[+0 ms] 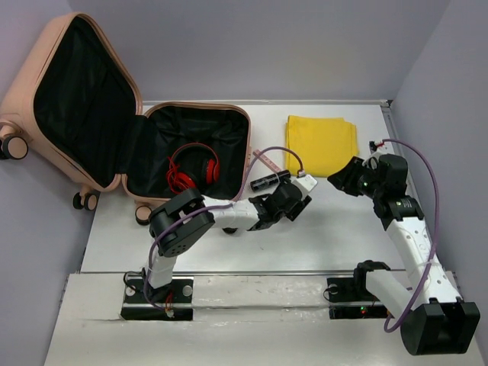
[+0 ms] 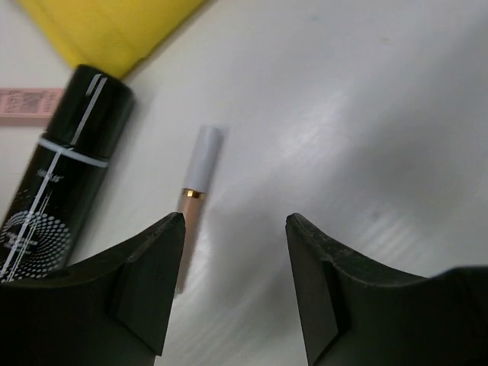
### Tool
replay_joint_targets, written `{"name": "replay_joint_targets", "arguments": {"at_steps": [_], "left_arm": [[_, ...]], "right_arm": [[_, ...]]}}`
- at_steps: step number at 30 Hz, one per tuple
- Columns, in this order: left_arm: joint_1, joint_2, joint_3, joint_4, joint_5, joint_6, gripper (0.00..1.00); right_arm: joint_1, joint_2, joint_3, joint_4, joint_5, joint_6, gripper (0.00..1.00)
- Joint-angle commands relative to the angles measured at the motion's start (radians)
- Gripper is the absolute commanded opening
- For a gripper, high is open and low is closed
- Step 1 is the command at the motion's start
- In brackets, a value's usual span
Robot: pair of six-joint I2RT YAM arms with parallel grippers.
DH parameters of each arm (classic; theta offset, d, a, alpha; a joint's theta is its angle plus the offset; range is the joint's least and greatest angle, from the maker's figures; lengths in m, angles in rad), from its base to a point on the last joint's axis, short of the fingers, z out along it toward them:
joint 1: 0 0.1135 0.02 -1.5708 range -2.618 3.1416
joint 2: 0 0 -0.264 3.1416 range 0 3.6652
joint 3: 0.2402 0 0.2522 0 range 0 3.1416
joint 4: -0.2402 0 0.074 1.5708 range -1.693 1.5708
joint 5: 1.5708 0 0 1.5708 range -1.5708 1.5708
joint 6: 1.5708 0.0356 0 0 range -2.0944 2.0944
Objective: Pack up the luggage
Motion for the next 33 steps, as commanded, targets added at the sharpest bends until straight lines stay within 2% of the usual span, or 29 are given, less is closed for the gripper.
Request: {"name": "replay_joint_targets", "arguments": {"at_steps": [1, 5, 8, 12, 16, 22, 23, 27, 28, 33], "left_arm": [[0.097, -0.001, 0.041, 0.02, -0.056, 0.018, 0.67], [0.152, 0.046, 0.067, 0.014, -0.064, 0.055, 0.68], [0.195, 0.098, 0.101, -0.017, 0.019, 0.051, 0.67], [0.196, 0.123, 0.097, -0.017, 0.091, 0.052, 0.58], [0.199, 0.125, 0.089, -0.018, 0.093, 0.049, 0.41], [0.203, 0.128, 0.08, -0.034, 0.129, 0.029, 0.06], [0.203, 0.122, 0.075, -0.034, 0.132, 0.029, 0.06], [0.203, 0.01, 0.011, 0.008, 0.18, -0.047, 0.06], [0.203, -0.074, -0.021, 0.017, 0.182, -0.063, 0.06], [0.229, -0.349, -0.066, 0.026, 0.127, -0.187, 0.06]], "right_arm": [[-0.008, 0.006, -0.011, 0.07, -0.042, -0.004, 0.38], [-0.008, 0.006, -0.016, 0.073, -0.054, -0.006, 0.38], [-0.008, 0.003, -0.019, 0.075, -0.057, -0.004, 0.38], [-0.008, -0.012, -0.01, 0.073, -0.054, -0.001, 0.38], [-0.008, -0.002, -0.007, 0.078, -0.066, 0.01, 0.38], [-0.008, -0.003, -0.007, 0.076, -0.072, 0.008, 0.39], [-0.008, 0.001, -0.004, 0.07, -0.074, 0.005, 0.39], [-0.008, 0.041, 0.018, 0.059, -0.114, -0.024, 0.42], [0.007, 0.052, 0.03, 0.058, -0.118, -0.03, 0.42], [0.168, 0.162, 0.099, 0.062, -0.082, -0.09, 0.43]]}}
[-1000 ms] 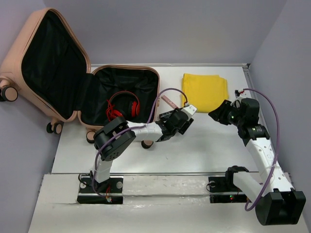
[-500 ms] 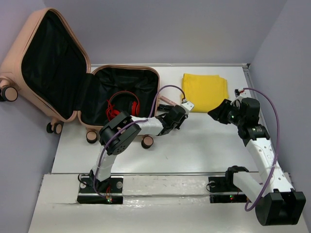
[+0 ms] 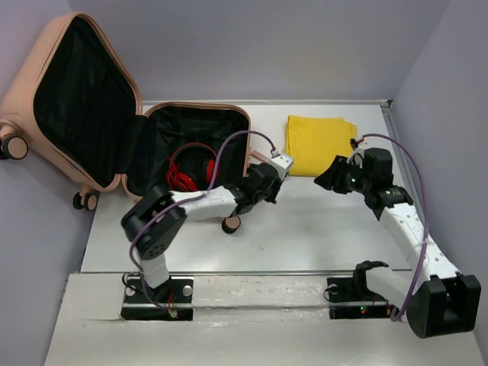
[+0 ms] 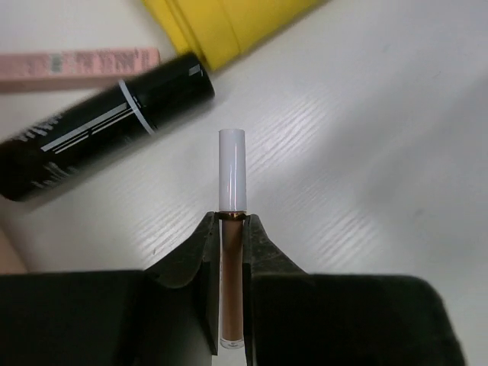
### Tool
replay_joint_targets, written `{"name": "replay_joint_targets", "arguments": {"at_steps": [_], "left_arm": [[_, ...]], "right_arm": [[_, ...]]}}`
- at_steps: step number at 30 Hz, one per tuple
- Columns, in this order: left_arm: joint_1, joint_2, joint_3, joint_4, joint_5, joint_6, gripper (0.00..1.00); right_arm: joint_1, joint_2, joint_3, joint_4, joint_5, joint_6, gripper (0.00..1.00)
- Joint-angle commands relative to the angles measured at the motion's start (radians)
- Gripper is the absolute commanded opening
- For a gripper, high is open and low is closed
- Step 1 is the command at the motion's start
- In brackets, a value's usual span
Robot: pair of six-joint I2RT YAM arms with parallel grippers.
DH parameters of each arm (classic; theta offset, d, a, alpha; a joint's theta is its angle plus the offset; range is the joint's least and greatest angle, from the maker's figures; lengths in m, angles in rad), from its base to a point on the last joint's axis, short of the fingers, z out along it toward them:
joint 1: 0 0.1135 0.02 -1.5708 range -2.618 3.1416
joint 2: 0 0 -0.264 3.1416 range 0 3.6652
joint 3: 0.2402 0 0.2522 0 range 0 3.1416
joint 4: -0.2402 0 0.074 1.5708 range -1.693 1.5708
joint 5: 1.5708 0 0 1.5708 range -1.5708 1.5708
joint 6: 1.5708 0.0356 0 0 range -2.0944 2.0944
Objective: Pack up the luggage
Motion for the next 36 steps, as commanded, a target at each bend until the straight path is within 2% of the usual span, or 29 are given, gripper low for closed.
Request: {"name": "replay_joint_targets", "arguments": {"at_steps": [1, 3, 6, 7, 8, 10, 11, 12, 15, 16, 19, 20, 21, 22, 23, 25, 28, 32, 34, 35, 36], "left_arm": [[0.045, -0.341, -0.002, 0.052, -0.041, -0.147, 0.06], [0.123, -0.424, -0.009, 0.018, -0.062, -0.228, 0.06], [0.232, -0.48, -0.029, -0.007, -0.079, -0.308, 0.06], [0.324, -0.502, -0.046, -0.01, -0.068, -0.366, 0.06], [0.37, -0.51, -0.057, -0.007, -0.056, -0.39, 0.06], [0.505, -0.509, -0.063, -0.016, -0.042, -0.449, 0.06], [0.506, -0.5, -0.06, -0.02, -0.042, -0.467, 0.06], [0.583, -0.492, -0.058, -0.02, -0.015, -0.484, 0.07], [0.703, -0.435, -0.029, -0.03, -0.005, -0.52, 0.12], [0.722, -0.403, -0.008, -0.048, -0.015, -0.523, 0.14], [0.785, -0.35, 0.021, -0.063, -0.019, -0.524, 0.35], [0.792, -0.337, 0.029, -0.068, -0.019, -0.521, 0.57], [0.806, -0.319, 0.041, -0.08, -0.021, -0.518, 0.65], [0.811, -0.313, 0.046, -0.085, -0.018, -0.52, 0.79], [0.816, -0.311, 0.046, -0.085, -0.01, -0.523, 0.83], [0.817, -0.323, 0.043, -0.077, 0.027, -0.53, 0.88], [0.813, -0.377, 0.037, -0.068, 0.097, -0.546, 0.89], [0.728, -0.505, 0.002, -0.057, 0.163, -0.533, 0.89], [0.702, -0.565, -0.015, -0.057, 0.201, -0.529, 0.89], [0.694, -0.625, -0.032, -0.057, 0.256, -0.529, 0.89], [0.694, -0.653, -0.041, -0.059, 0.286, -0.529, 0.89]], "right_arm": [[0.155, 0.13, 0.104, 0.028, 0.031, -0.07, 0.44], [0.231, 0.234, 0.159, 0.035, 0.076, -0.106, 0.48], [0.253, 0.343, 0.242, 0.06, 0.09, -0.144, 0.63], [0.262, 0.38, 0.262, 0.07, 0.085, -0.161, 0.67], [0.262, 0.455, 0.312, 0.067, 0.087, -0.193, 0.74], [0.272, 0.532, 0.371, 0.054, 0.094, -0.239, 0.79], [0.282, 0.567, 0.398, 0.052, 0.088, -0.265, 0.82], [0.291, 0.645, 0.429, 0.02, 0.09, -0.312, 0.86], [0.336, 0.79, 0.568, -0.043, 0.128, -0.414, 0.92], [0.336, 0.822, 0.631, -0.057, 0.134, -0.447, 0.92], [0.377, 0.921, 0.72, -0.094, 0.16, -0.506, 0.93], [0.377, 0.939, 0.737, -0.101, 0.169, -0.526, 0.93], [0.391, 0.971, 0.754, -0.113, 0.168, -0.537, 0.93], [0.403, 0.986, 0.782, -0.121, 0.165, -0.557, 0.93], [0.413, 0.998, 0.782, -0.129, 0.168, -0.557, 0.93], [0.428, 1.029, 0.808, -0.14, 0.194, -0.578, 0.93], [0.456, 1.061, 0.836, -0.149, 0.225, -0.597, 0.91], [0.489, 1.103, 0.86, -0.156, 0.248, -0.597, 0.83], [0.499, 1.106, 0.843, -0.161, 0.266, -0.589, 0.75], [0.508, 1.097, 0.834, -0.16, 0.284, -0.574, 0.66], [0.508, 1.092, 0.823, -0.157, 0.291, -0.56, 0.62]]}}
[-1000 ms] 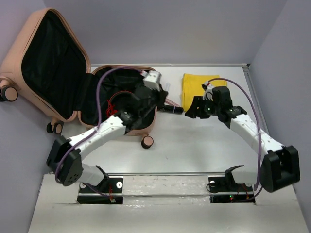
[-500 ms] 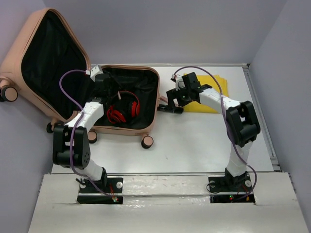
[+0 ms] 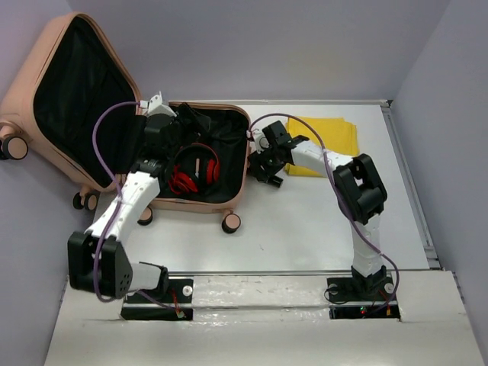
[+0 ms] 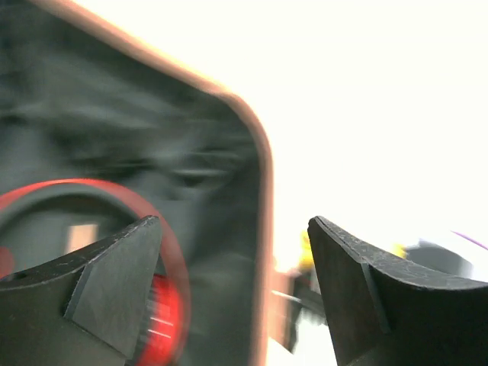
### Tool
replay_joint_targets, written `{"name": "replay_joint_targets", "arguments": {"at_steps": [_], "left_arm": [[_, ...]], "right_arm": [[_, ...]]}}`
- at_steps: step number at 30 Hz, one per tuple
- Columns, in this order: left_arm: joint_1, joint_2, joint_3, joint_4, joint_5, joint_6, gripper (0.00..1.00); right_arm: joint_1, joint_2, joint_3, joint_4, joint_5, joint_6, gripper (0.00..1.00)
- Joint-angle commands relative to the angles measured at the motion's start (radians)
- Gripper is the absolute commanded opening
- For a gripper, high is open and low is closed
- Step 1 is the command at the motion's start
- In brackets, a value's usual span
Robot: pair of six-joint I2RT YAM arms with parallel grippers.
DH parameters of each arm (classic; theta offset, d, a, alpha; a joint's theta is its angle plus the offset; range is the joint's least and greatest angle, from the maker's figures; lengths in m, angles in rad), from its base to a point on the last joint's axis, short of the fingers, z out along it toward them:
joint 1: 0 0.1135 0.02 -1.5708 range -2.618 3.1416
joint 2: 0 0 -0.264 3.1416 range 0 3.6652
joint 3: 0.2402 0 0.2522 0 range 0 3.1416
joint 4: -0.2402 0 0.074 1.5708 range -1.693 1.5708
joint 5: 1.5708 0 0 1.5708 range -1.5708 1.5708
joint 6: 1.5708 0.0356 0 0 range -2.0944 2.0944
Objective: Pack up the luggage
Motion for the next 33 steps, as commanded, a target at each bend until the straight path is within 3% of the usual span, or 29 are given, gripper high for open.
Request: {"name": "replay_joint_targets", "arguments": {"at_steps": [1, 7, 8, 10, 13, 16, 20, 23, 26, 33], "left_arm": [[-0.032, -0.205, -0.035, 0.054, 0.175, 0.01, 0.89], [-0.032, -0.399, -0.04, -0.139, 0.385, 0.155, 0.92], [-0.032, -0.423, -0.046, -0.167, 0.404, 0.181, 0.95], [-0.032, -0.5, -0.078, -0.244, 0.451, 0.255, 0.99], [-0.032, -0.602, -0.148, -0.276, 0.482, 0.279, 0.99], [-0.032, -0.786, -0.265, -0.283, 0.487, 0.299, 0.99], [-0.033, -0.956, -0.311, -0.296, 0.409, 0.316, 0.99], [-0.049, -1.02, -0.325, -0.322, 0.323, 0.329, 0.99], [-0.064, -1.021, -0.377, -0.31, 0.284, 0.329, 0.99], [-0.078, -1.021, -0.38, -0.316, 0.272, 0.322, 0.99]], "right_arm": [[0.025, -0.022, -0.004, -0.009, 0.06, 0.026, 0.62], [0.047, -0.028, -0.072, 0.064, 0.077, 0.131, 0.6], [0.047, -0.042, -0.09, 0.09, 0.079, 0.151, 0.56], [0.047, -0.083, -0.151, 0.156, 0.102, 0.239, 0.37], [0.047, -0.134, -0.202, 0.172, 0.158, 0.289, 0.24], [0.047, -0.269, -0.274, 0.166, 0.214, 0.344, 0.2], [0.047, -0.457, -0.297, 0.077, 0.28, 0.39, 0.17], [0.056, -0.507, -0.196, 0.026, 0.24, 0.401, 0.17], [0.065, -0.455, -0.049, 0.018, 0.153, 0.433, 0.17], [0.117, -0.132, 0.329, 0.104, 0.148, 0.542, 0.18]]}}
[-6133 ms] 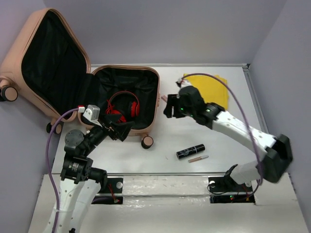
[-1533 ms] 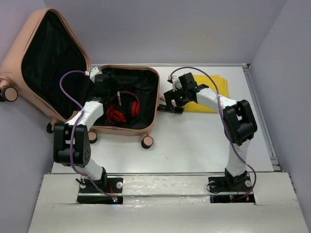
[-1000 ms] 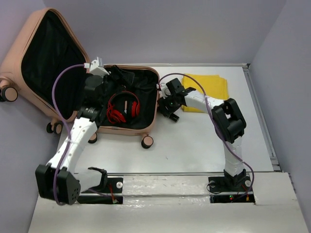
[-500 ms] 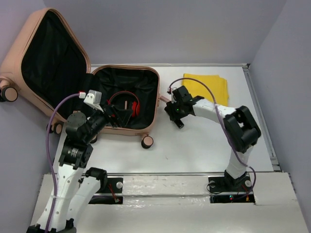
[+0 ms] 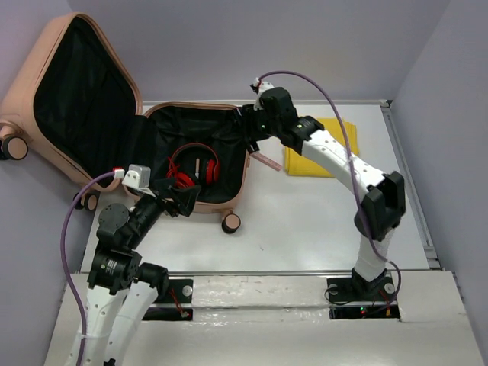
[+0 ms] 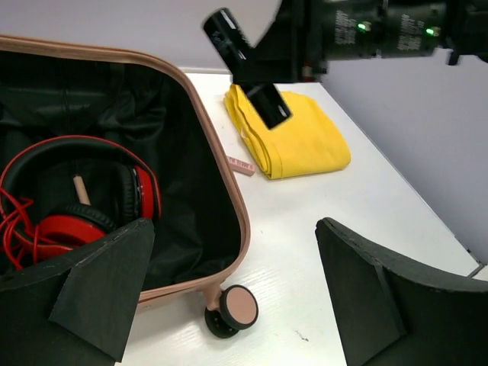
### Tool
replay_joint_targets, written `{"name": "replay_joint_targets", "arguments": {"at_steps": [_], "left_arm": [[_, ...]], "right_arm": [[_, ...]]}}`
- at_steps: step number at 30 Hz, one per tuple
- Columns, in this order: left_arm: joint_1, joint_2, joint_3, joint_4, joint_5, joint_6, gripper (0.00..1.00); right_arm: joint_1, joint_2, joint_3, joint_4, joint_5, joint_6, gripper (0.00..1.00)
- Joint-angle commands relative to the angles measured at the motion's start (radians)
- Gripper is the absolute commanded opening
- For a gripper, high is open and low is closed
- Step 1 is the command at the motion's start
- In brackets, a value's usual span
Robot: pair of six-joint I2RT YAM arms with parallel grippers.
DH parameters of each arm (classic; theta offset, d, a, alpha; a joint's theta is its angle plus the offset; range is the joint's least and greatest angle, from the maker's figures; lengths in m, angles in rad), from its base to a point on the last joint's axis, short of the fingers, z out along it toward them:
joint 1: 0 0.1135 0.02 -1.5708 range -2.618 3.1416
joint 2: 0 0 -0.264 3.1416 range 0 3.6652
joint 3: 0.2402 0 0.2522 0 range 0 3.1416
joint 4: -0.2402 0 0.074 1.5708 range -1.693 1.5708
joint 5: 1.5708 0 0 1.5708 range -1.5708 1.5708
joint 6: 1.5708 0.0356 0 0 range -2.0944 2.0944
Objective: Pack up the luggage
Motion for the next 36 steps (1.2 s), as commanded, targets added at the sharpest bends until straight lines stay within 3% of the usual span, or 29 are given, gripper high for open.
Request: {"name": "replay_joint_targets", "arguments": {"at_steps": [1, 7, 10, 13, 14, 19, 24, 26, 30, 34, 36], "left_arm": [[-0.01, 0.001, -0.002, 0.027, -0.019, 0.012, 0.99], [-0.022, 0.005, -0.008, 0.027, -0.017, 0.013, 0.99], [-0.028, 0.011, -0.006, 0.025, -0.017, 0.013, 0.99], [-0.032, 0.016, -0.006, 0.024, -0.015, 0.015, 0.99], [-0.032, 0.019, -0.008, 0.025, -0.014, 0.016, 0.99], [-0.032, 0.028, -0.008, 0.024, -0.015, 0.018, 0.99], [-0.032, 0.043, -0.006, 0.024, -0.015, 0.016, 0.99], [-0.032, 0.043, -0.008, 0.025, -0.015, 0.015, 0.99], [-0.032, 0.04, -0.008, 0.024, -0.015, 0.015, 0.99], [-0.032, 0.045, -0.006, 0.024, -0.014, 0.018, 0.99], [-0.03, 0.048, -0.006, 0.024, -0.014, 0.018, 0.99]], "right_arm": [[0.032, 0.22, 0.232, 0.081, -0.028, 0.099, 0.18], [0.032, 0.468, 0.481, 0.071, 0.087, 0.124, 0.18], [0.041, 0.545, 0.521, 0.069, 0.115, 0.123, 0.23], [0.05, 0.58, 0.524, 0.071, 0.112, 0.118, 0.4], [0.05, 0.585, 0.527, 0.071, 0.1, 0.112, 0.51], [0.05, 0.558, 0.556, 0.077, 0.055, 0.101, 0.74], [0.05, 0.402, 0.507, 0.078, 0.026, 0.057, 0.72], [0.032, 0.329, 0.388, 0.086, 0.028, 0.038, 0.68], [-0.062, 0.144, 0.121, 0.104, 0.041, -0.078, 0.45], [-0.113, 0.068, -0.068, 0.103, -0.006, -0.186, 0.41], [-0.123, 0.07, -0.114, 0.094, -0.026, -0.222, 0.49]]}}
